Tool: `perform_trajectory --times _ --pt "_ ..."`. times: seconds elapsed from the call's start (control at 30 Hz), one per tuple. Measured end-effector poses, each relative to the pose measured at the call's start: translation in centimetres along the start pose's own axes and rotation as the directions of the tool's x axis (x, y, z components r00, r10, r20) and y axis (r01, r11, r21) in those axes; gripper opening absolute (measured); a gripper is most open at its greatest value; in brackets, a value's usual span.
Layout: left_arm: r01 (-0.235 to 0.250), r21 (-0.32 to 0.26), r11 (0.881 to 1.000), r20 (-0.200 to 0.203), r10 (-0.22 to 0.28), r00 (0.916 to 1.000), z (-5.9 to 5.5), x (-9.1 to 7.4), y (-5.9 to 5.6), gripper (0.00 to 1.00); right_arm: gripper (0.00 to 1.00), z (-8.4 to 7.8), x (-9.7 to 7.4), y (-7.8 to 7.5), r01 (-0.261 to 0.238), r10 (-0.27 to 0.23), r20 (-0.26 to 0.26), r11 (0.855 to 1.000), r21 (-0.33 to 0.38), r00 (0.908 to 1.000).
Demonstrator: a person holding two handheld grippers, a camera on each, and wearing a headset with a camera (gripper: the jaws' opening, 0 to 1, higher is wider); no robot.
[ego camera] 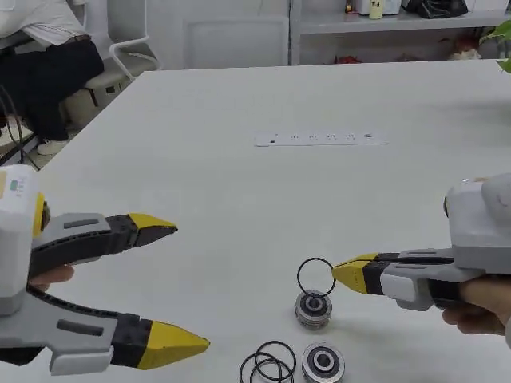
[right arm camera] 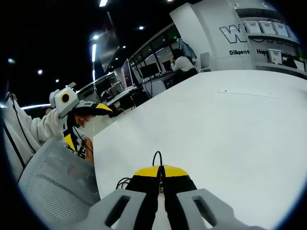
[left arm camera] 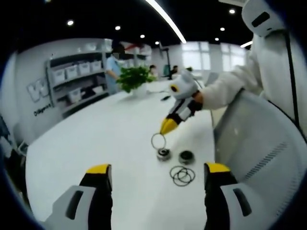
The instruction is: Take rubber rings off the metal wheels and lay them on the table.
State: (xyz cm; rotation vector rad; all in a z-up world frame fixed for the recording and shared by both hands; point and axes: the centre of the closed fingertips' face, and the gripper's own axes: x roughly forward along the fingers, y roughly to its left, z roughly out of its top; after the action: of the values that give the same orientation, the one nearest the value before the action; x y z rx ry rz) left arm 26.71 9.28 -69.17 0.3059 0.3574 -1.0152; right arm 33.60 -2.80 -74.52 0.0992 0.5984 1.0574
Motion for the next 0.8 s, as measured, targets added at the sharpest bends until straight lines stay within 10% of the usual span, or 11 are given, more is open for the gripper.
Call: perform_trajectory --times 0.8 --pt "-0.042 -0.105 0.994 -0.008 0.041 0.9991 -2.7 -2.6 -2.7 0.93 0.00 1.0 0.8 3.0 -0.072 0.072 -0.006 0.997 -0.010 0.9974"
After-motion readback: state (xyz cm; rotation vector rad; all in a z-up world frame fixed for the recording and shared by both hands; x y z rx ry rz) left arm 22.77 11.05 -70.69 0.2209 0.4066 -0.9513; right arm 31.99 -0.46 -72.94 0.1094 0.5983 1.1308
